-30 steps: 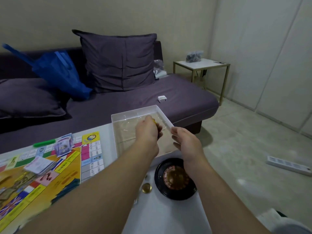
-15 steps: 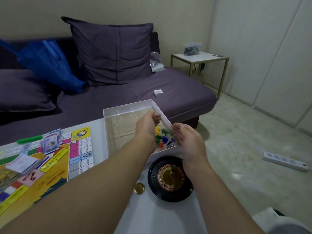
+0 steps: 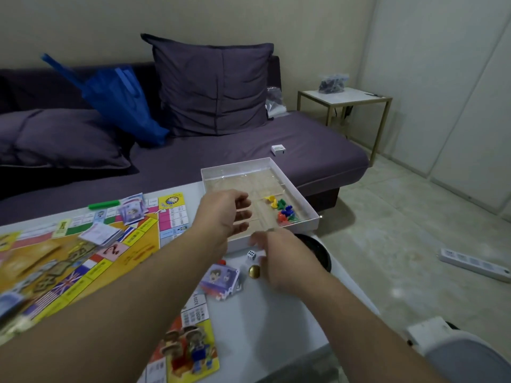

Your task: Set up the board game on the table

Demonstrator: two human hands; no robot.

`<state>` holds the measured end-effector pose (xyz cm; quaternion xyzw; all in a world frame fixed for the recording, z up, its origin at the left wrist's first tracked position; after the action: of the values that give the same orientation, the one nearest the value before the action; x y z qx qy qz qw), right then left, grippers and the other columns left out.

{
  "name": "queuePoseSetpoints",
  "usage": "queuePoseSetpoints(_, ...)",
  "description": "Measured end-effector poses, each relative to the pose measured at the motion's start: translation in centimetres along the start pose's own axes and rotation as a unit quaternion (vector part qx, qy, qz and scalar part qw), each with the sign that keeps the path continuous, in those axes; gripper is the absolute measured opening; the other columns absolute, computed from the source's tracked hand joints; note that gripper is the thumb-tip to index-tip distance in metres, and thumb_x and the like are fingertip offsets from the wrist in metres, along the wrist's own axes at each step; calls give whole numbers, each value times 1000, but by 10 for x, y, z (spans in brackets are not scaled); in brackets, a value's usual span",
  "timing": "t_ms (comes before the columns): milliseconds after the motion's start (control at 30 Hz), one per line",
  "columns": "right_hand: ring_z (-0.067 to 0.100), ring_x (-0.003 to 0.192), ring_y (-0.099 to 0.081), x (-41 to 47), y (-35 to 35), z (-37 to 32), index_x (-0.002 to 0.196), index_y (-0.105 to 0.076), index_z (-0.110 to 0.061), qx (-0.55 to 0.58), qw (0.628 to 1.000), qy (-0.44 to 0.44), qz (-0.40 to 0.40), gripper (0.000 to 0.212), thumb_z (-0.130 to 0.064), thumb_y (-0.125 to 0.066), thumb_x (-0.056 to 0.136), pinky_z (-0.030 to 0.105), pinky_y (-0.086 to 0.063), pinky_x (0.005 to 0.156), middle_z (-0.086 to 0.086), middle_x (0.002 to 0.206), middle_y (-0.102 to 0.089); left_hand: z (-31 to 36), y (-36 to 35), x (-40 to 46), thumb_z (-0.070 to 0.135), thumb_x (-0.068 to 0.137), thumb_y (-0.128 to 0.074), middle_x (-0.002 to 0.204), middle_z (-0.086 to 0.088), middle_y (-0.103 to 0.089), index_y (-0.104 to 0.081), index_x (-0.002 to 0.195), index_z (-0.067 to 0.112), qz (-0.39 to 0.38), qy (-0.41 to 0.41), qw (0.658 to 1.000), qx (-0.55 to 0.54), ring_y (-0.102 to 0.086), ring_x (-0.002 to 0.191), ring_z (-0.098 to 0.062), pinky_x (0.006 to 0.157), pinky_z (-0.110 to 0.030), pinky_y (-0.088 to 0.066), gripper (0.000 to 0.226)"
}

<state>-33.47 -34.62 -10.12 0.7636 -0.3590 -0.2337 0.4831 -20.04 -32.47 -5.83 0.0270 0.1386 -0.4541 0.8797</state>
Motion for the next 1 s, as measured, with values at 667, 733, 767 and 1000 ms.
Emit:
queuePoseSetpoints(667,25,103,-61,28,33,33,111,-69,-21,81,949,-59,300,13,-23,-67,98,45,-54,89,-1,106,-71,-29,51,-40,-2,100,-52,103,-7,-75,-75,98,17,-41,-54,977,204,-72,101,-25,91,-48,-60,30)
queuePoseSetpoints(733,27,113,-59,28,30,36,124,-70,-19,68,954,-70,283,26,-17,-64,99,45,-53,95,2,117,-71,-30,49,-34,-1,99,-50,107,-1,-75,-75,97,24,-50,-69,970,229,-71,104,-31,84,-44,-60,36)
queuePoseSetpoints(767,27,113,-59,26,29,34,122,-71,-20,54,959,-65,271,28,-12,-63,97,44,-53,95,3,117,-70,-30,49,-31,-1,99,-49,110,2,-75,-75,98,27,-54,-78,966,241,-71,104,-31,79,-39,-59,38)
queuePoseSetpoints(1000,24,125,-43,5,-3,-11,122,-72,-33,-182,980,81,-12,30,-35,-75,92,40,-33,106,-4,127,-64,-37,47,-22,0,97,-53,116,8,-72,-72,118,27,-58,-131,941,306,-65,111,-13,84,-30,-59,40)
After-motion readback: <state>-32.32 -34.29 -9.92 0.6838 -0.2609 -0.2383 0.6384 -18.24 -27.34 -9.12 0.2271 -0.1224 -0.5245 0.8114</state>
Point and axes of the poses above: each hand's wrist, its own x-axis towards the middle knuckle, its own y-axis out of the back of the hand, z = x × y, the point moved 4 cm from there along x, towards the middle knuckle
